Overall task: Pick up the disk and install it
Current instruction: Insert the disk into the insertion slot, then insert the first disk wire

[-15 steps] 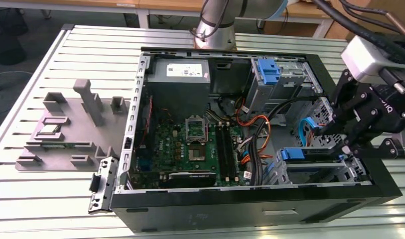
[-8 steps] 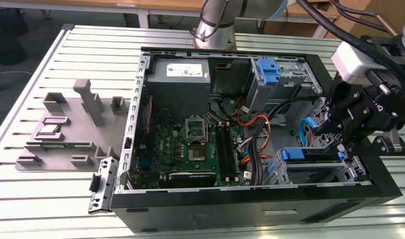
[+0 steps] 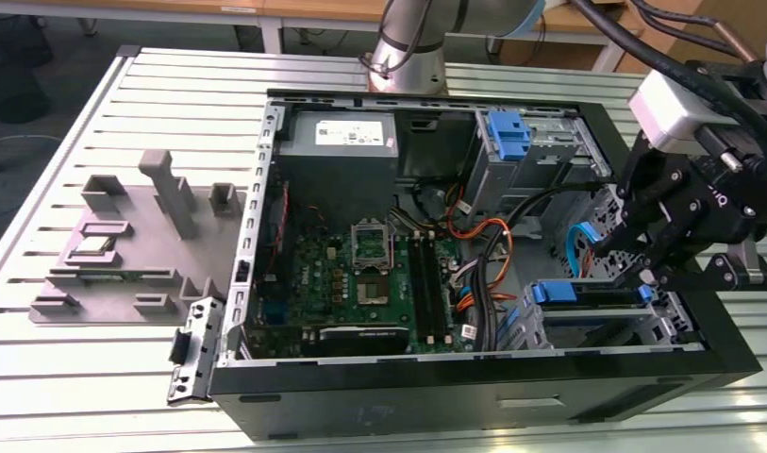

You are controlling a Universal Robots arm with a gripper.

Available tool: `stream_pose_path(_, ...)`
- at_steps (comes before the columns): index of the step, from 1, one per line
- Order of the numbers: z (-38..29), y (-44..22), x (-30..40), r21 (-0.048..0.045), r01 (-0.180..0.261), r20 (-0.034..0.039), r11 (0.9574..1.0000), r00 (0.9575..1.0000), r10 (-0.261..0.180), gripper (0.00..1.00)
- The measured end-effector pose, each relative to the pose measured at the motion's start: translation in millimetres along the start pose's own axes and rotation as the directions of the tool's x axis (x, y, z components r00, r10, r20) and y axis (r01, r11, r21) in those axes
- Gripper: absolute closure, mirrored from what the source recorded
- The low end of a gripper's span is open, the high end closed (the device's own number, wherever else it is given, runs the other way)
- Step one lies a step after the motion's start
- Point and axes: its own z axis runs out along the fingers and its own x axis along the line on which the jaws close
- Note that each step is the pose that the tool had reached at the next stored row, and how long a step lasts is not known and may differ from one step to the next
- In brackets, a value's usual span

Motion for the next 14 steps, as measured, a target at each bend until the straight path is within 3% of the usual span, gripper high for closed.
stream_pose_path(14, -3.7, 0.2, -0.2, 0.0, 0.0, -0.0006, 1.0, 1.0, 0.0, 0.58)
